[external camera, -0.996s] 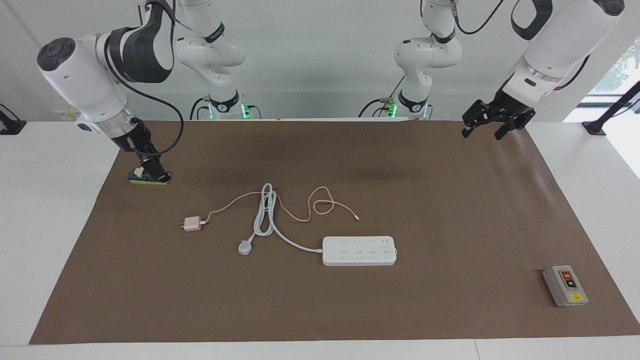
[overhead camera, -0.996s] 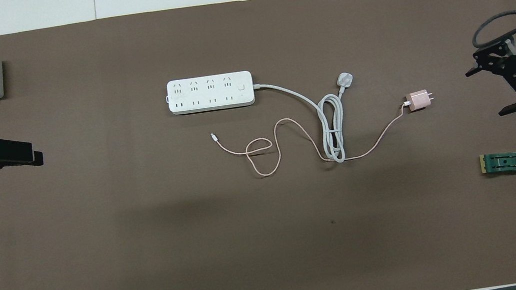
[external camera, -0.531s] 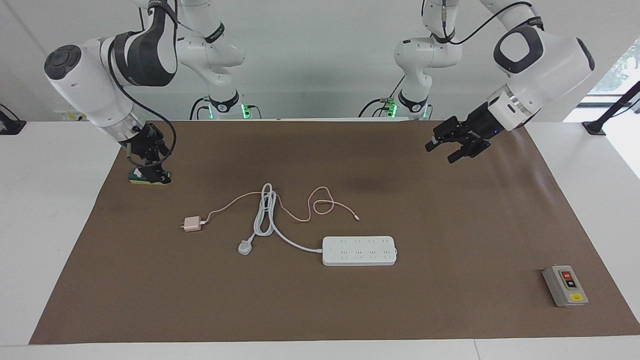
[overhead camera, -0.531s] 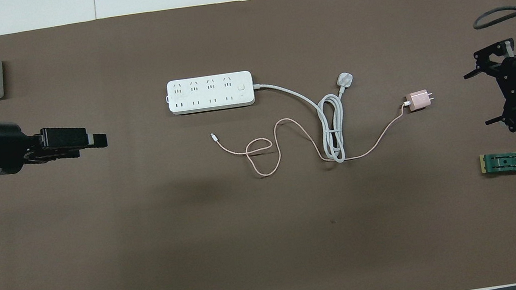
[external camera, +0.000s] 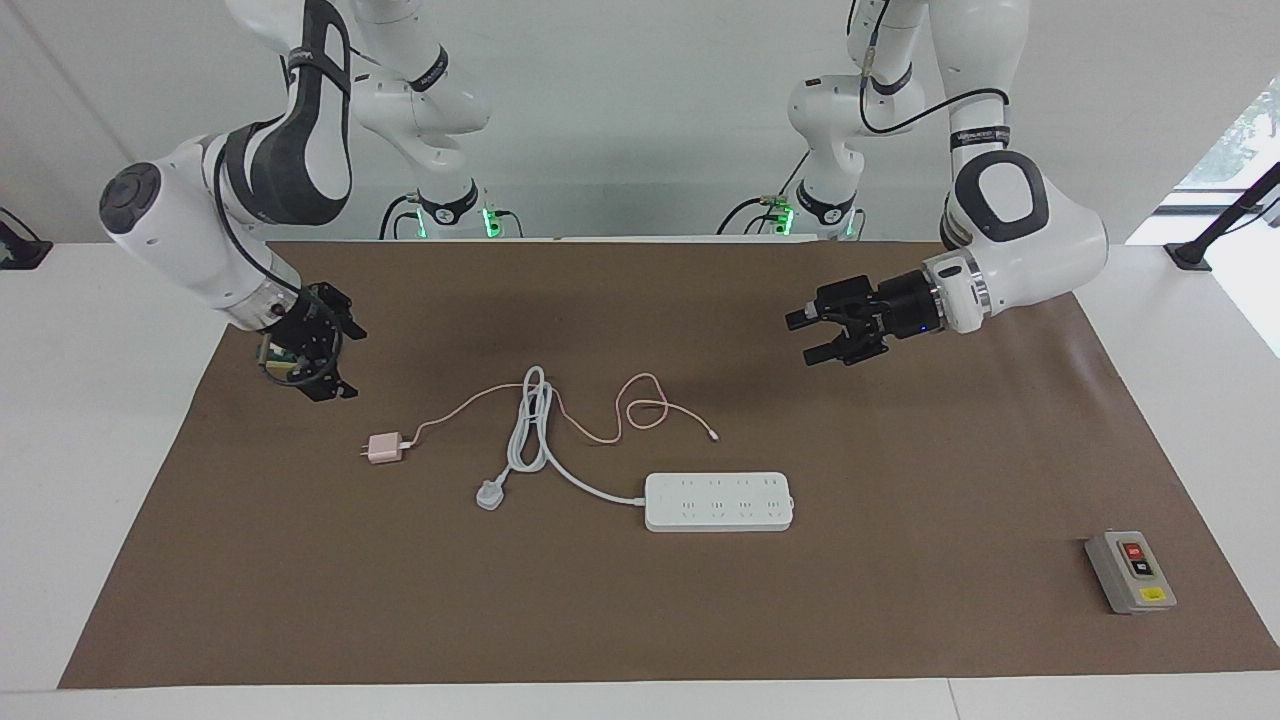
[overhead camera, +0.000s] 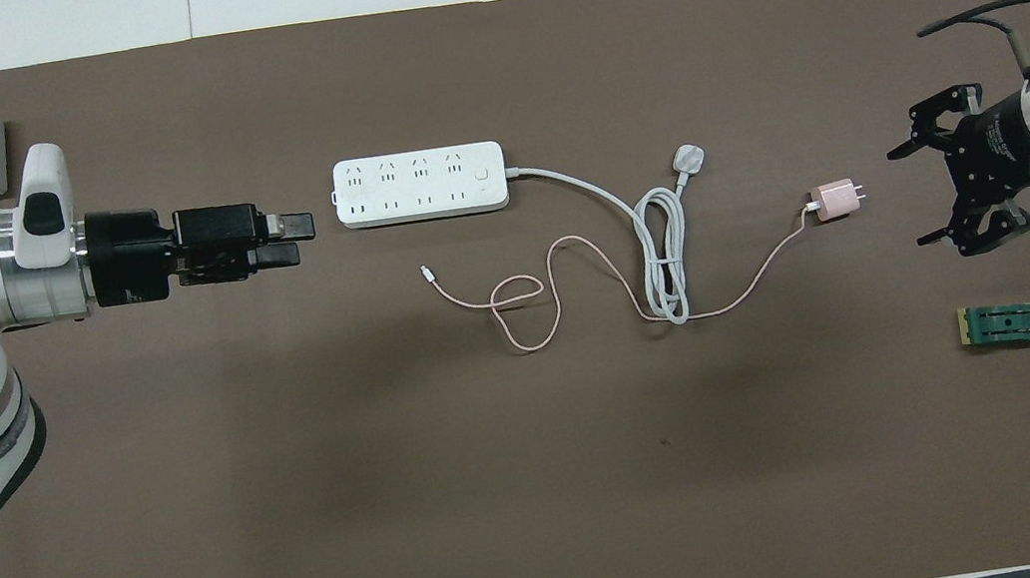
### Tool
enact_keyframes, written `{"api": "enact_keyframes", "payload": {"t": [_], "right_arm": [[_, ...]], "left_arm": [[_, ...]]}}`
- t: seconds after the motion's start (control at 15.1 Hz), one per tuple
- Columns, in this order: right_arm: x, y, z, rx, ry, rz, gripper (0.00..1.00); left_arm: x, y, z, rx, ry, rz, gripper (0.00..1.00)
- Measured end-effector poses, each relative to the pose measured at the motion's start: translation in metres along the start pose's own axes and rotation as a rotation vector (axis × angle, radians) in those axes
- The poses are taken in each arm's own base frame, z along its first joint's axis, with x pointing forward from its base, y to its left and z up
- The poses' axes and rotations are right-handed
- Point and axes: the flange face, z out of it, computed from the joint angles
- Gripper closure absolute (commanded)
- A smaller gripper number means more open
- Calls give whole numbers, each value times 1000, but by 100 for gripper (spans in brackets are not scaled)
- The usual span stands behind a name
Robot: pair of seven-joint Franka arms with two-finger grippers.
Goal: Plug charger into power strip
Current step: 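Reach the left gripper to the power strip end while the right gripper advances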
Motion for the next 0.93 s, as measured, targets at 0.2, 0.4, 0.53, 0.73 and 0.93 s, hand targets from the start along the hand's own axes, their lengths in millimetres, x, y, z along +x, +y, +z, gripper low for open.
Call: {"api": "enact_keyframes", "payload": {"t": [0.2,0.4,0.53,0.73,0.93], "right_arm": [[1,-9,9,4,-14,-101,0],[10,-21,12,17,-34,-141,0],[24,-36,21,20,-34,-156,0],[39,-55,50,34,-41,-140,0],[45,-61,68,45,-83,-108,0]], "left_arm": [[1,-42,20,-118,-12,12,0],[5,-86,38,-226,-18,26,0],[6,-89,46,-287,-17,44,0],[3,-75,57,-351,-24,62,0],[-4,-67,81,-406,-26,36,0]]}}
